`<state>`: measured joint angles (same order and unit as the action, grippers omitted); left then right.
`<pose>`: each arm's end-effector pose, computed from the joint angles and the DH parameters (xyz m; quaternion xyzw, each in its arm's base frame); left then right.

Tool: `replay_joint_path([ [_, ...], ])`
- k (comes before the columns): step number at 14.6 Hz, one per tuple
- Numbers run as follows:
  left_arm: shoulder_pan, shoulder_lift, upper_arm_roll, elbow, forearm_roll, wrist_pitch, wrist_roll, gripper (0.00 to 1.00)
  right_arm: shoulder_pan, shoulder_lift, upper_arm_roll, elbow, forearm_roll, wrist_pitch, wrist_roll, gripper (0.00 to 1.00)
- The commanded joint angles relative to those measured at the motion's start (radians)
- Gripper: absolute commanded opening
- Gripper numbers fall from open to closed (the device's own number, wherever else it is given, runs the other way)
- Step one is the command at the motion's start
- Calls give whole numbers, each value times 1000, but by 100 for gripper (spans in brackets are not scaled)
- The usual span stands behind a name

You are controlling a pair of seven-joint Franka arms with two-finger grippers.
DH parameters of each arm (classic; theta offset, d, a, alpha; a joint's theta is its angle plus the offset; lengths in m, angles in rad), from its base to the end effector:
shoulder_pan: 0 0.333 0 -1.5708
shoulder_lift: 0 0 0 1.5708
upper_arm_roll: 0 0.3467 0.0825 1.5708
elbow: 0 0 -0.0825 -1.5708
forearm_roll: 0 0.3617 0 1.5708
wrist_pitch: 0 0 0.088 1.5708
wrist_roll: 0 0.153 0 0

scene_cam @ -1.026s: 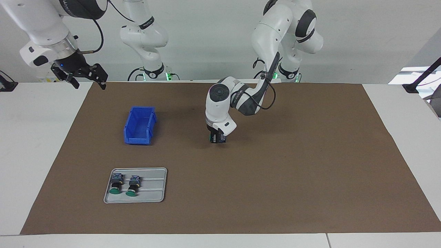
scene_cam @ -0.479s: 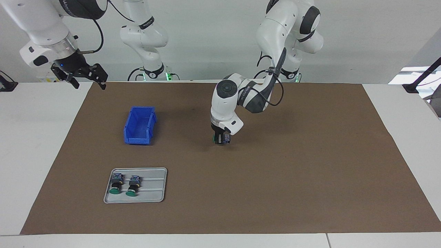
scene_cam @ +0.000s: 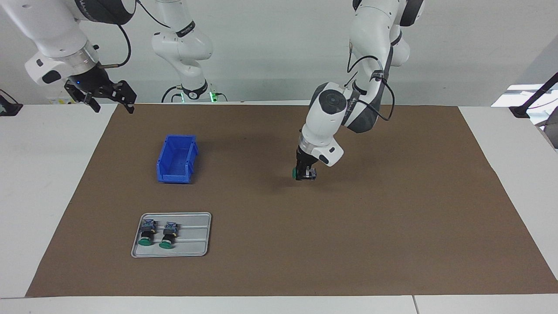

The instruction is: Place and press button with both arms

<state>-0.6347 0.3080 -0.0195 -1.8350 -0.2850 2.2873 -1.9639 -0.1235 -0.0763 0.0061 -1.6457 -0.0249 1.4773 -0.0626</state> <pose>0.5008 -0.4034 0.3752 0.7304 0.6693 -0.0940 0.0989 0.4871 -0.0614 0.6076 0.9985 -0.0280 -0.0470 0.0085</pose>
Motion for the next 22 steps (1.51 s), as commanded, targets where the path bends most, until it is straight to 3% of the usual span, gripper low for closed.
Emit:
replay_joint_path([
  [1,7,-70,-7,-138,-226,130,172,14,-5,-17,3,-16,2,-9,-13,99],
  [3,52,-82,-7,-158,-409,120,337,12,-5,-17,3,-16,3,-9,-14,99],
  [7,142,-124,-8,-219,-661,81,621,9,-5,-17,3,-16,2,-9,-13,99],
  [11,174,-184,-5,-343,-949,77,980,11,-5,-17,3,-16,3,-9,-13,99],
  [17,228,-165,-5,-337,-997,2,1002,10,-5,-17,3,-16,3,-9,-13,99],
  [22,311,-145,-5,-337,-1046,-167,1067,10,-5,-17,3,-16,2,-9,-14,99],
])
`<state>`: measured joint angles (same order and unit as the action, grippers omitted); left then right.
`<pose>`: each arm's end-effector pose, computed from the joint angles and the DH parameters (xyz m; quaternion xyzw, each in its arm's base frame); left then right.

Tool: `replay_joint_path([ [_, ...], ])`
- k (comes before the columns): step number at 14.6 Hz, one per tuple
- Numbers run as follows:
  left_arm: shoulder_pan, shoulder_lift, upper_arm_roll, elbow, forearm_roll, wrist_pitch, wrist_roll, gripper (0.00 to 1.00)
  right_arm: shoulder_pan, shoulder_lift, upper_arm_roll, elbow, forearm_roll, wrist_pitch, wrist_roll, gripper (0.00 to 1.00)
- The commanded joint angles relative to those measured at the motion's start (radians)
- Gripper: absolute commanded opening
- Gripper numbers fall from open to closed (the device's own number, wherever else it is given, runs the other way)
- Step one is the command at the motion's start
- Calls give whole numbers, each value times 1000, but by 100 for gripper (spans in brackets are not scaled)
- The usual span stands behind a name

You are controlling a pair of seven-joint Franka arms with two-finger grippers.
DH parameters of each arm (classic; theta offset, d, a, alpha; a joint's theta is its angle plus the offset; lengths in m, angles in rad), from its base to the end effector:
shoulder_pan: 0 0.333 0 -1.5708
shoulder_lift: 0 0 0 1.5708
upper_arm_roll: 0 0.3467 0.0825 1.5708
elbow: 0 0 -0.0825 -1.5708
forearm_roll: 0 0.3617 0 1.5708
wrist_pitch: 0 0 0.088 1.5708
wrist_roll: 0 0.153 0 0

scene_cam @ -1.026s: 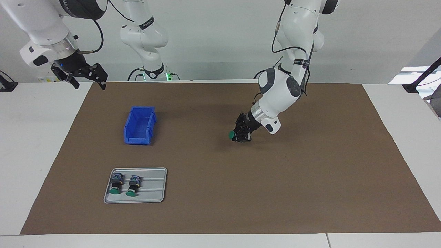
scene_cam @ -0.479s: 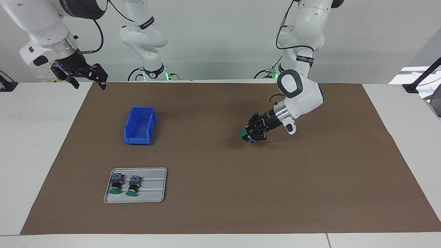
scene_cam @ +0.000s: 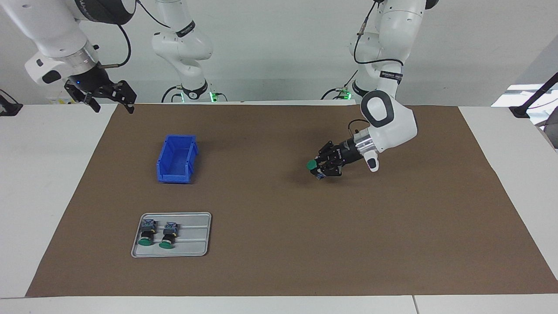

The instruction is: Place and press button with both arms

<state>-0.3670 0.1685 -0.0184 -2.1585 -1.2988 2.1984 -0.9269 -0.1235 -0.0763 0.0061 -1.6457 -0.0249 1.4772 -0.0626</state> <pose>0.4957 -0.2759 0.3484 0.6619 0.5841 -0.3258 0.3384 0.4871 -0.0614 0.6076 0.9985 -0.0280 -0.0470 0.0085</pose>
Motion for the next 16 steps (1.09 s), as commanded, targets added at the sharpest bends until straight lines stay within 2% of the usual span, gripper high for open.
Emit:
replay_joint_path([
  [1,43,-7,-5,-14,-65,-91,27,10,-5,-17,3,-16,2,-9,-14,99],
  [2,45,-7,-5,-23,-115,-92,20,10,-5,-17,3,-16,3,-8,-14,99],
  [4,51,3,-3,-24,-137,-101,14,10,-5,-17,3,-16,2,-9,-14,99],
  [7,69,49,-6,-21,-226,-97,20,10,-5,-17,3,-16,2,-9,-13,99],
  [10,69,55,-6,-29,-235,-118,33,10,-5,-17,3,-16,2,-9,-14,99],
  [12,71,54,-8,-58,-238,-123,120,10,-5,-17,3,-16,2,-9,-14,99],
  [14,94,49,-6,-78,-266,-187,172,8,-5,-17,3,-16,2,-9,-14,99],
  [16,86,60,-5,-92,-330,-189,224,8,-5,-17,3,-16,2,-9,-14,99],
])
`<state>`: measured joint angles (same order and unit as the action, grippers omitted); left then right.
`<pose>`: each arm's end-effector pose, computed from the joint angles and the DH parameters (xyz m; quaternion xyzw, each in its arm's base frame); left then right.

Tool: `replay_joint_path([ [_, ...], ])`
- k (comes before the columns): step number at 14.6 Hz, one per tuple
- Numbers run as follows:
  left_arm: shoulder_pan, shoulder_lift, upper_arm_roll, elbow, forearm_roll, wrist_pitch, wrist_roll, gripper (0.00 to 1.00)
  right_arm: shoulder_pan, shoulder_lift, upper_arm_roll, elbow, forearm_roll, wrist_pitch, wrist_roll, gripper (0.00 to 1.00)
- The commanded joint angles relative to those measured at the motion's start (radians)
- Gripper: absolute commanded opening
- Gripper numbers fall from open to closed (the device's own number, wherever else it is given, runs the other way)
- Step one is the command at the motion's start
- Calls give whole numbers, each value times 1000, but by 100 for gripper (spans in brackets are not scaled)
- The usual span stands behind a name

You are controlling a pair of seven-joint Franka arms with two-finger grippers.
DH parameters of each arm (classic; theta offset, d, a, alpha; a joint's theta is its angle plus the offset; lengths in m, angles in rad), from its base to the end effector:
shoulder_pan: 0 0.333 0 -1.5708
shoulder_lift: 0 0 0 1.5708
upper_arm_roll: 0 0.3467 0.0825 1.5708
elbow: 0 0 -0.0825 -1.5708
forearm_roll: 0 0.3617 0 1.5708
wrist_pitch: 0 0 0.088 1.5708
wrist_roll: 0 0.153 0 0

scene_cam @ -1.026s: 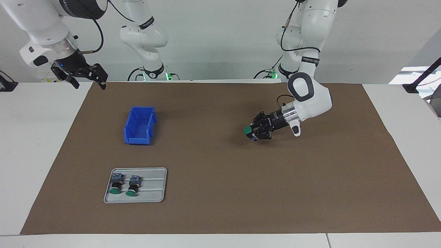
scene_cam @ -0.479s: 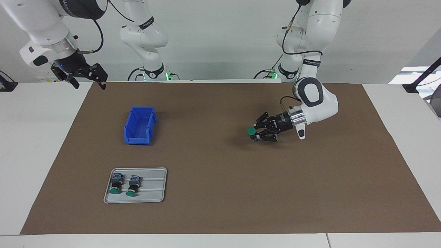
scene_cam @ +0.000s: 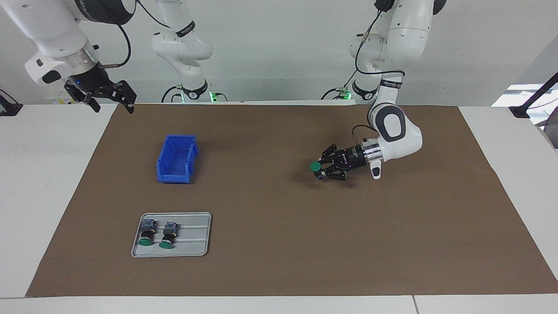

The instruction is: Place and press button with both arms

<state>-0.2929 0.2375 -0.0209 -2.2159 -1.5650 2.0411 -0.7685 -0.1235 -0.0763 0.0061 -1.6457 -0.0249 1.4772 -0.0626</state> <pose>0.4922 -0.2610 0.3096 0.5754 0.5860 -0.4093 0.3975 0.4871 -0.0614 0.6076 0.9985 -0.0280 -0.0470 0.0085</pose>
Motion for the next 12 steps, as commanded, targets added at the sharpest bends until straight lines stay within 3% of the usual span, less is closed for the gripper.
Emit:
replay_joint_path([
  [1,21,-7,-4,-56,-85,-38,101,8,-5,-17,3,-16,3,-9,-13,99],
  [12,-9,22,-4,-71,-187,-39,124,8,-5,-17,3,-16,2,-9,-14,99],
])
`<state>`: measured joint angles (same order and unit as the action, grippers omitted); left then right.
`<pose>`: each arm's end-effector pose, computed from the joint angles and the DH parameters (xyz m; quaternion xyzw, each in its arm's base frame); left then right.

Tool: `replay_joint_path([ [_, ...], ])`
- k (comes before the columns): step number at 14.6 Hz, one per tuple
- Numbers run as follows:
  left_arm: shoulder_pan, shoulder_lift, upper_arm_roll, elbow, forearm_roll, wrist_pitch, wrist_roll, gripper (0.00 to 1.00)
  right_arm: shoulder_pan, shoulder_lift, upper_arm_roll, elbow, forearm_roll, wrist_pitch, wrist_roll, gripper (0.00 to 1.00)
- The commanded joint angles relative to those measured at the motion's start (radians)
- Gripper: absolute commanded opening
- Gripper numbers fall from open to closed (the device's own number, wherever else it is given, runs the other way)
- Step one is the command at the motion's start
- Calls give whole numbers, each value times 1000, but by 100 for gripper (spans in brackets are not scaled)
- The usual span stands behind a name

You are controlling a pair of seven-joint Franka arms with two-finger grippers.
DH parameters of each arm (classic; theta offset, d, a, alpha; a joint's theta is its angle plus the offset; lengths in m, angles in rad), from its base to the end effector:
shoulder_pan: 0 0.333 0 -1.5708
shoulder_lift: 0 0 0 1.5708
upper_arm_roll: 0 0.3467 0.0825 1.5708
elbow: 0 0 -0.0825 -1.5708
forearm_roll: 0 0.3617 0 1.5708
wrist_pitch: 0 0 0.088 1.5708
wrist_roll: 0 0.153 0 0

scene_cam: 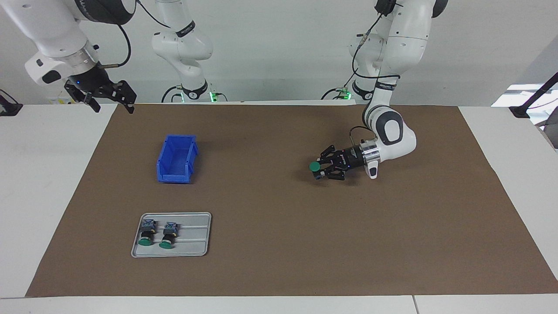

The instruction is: Place and press button with both arms

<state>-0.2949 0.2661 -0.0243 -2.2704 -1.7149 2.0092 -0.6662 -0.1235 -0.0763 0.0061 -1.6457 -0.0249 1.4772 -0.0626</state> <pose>0.4801 -0.2640 0.2852 0.5360 0.5894 -0.4255 0.4293 0.4871 -0.0614 0.6076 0.9985 -0.0280 -0.0470 0.0085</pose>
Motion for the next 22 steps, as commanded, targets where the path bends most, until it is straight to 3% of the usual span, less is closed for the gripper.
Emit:
replay_joint_path([
  [1,-12,-5,-2,-17,-41,-4,23,8,-5,-17,3,-16,2,-9,-13,99],
  [20,-64,12,-2,-35,-66,65,80,8,-5,-17,3,-16,2,-8,-14,99],
  [22,-67,12,0,-37,-66,65,80,14,-5,-17,3,-16,2,-9,-13,99],
])
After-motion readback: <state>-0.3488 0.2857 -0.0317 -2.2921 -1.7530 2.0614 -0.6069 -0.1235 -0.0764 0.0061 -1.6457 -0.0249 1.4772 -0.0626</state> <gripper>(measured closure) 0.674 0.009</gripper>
